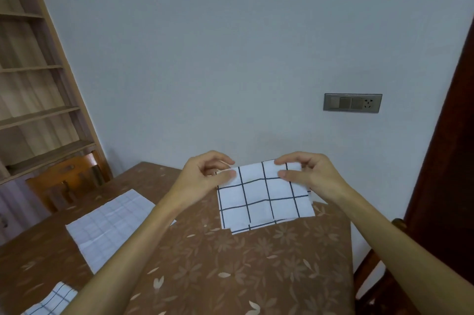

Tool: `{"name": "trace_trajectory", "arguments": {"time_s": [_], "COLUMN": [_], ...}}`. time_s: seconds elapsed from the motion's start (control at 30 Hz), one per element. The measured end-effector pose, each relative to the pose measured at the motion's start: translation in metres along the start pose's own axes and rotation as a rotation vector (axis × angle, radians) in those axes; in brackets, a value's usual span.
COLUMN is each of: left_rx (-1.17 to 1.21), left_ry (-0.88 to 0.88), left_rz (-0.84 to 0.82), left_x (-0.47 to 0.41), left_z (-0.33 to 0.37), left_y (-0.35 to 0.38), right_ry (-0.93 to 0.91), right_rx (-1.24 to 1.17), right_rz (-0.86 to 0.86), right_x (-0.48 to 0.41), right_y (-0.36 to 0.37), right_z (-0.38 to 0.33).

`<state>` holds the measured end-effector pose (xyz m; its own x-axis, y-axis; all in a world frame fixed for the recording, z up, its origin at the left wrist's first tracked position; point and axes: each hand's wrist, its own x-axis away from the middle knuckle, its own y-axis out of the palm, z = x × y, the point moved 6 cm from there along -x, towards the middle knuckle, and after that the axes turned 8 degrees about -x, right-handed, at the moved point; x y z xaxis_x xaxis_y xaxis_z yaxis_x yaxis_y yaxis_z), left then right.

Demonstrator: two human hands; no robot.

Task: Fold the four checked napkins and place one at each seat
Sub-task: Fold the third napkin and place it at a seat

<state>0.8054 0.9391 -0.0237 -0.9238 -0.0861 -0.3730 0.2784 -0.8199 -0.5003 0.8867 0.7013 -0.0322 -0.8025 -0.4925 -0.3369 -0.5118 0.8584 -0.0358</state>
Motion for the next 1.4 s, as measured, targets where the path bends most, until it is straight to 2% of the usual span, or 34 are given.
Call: {"name": "trace_trajectory", "arguments": {"time_s": [0.1,0.17,0.27,0.37,0.47,0.67,0.9,1.07,1.17,1.27,1.33,1.4], "left_rx": [-0.026,0.003,0.022,0.027,0.067,0.075,-0.138,-0.248,-0.437,-0.707,-0.776,-0.819], "left_ry": [-0.058,-0.073,-0.096,-0.161,-0.265,-0.514,-0.538,-0.557,-0.499,-0.391,-0.283,-0.203], "left_rz": [-0.206,-0.268,-0.162,-0.118,-0.14,-0.041,-0.188,-0.342,-0.309,-0.273,-0.349,-0.442], "left_x": [-0.003,-0.004,-0.008,-0.007,-0.001,0.006,0.033,0.073,0.094,0.102,0.106,0.11], "left_z": [-0.016,-0.03,-0.063,-0.098,-0.134,-0.211,-0.271,-0.298,-0.297,-0.288,-0.287,-0.289], "left_y": [0.031,0.054,0.081,0.118,0.165,0.252,0.354,0.416,0.426,0.427,0.436,0.446], "right_ry": [0.051,0.086,0.252,0.39,0.465,0.586,0.749,0.804,0.74,0.502,0.356,0.319], "right_rx": [-0.02,-0.043,-0.079,0.039,0.117,0.218,0.446,0.491,0.652,1.007,1.076,1.068], "right_rz": [-0.018,0.032,0.091,0.035,0.04,0.112,0.143,0.082,0.058,0.058,-0.004,-0.15], "right_x": [0.002,0.002,0.004,0.011,0.019,0.017,0.034,0.058,0.072,0.081,0.092,0.114], "right_y": [0.0,-0.007,-0.028,-0.052,-0.076,-0.123,-0.168,-0.168,-0.155,-0.137,-0.118,-0.098], "right_z": [0.011,0.027,0.069,0.125,0.177,0.284,0.42,0.473,0.478,0.461,0.454,0.464]}}
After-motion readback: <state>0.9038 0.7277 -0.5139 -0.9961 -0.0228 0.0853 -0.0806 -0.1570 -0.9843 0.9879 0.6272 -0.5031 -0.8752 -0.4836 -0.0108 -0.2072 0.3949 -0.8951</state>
